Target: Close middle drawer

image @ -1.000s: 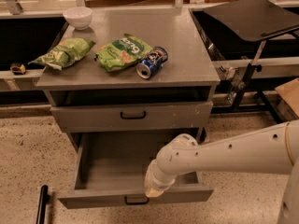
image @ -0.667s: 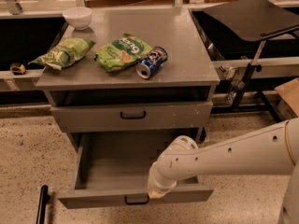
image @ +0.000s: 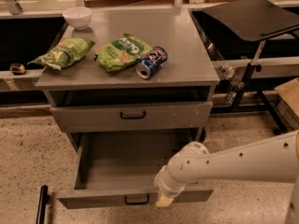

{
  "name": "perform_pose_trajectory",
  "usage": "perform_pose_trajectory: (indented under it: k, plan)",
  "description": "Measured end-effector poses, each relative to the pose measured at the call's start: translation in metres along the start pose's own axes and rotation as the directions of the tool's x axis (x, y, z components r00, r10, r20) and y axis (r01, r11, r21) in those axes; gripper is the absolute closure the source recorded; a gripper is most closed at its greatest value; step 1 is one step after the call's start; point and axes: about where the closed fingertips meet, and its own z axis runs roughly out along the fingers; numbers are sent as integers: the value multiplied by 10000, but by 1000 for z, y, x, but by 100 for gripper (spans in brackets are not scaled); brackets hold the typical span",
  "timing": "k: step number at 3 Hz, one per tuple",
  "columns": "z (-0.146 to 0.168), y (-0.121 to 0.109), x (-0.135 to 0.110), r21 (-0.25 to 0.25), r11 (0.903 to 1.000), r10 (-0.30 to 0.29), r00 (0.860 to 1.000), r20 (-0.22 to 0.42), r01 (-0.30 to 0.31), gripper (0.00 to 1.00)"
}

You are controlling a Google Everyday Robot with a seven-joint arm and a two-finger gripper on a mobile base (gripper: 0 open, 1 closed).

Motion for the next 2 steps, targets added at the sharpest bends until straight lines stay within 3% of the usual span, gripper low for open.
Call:
perform_pose_trajectory:
  k: [2]
  plan:
    - [-6,10,4,-153,9999,-31,9985,542,39,96]
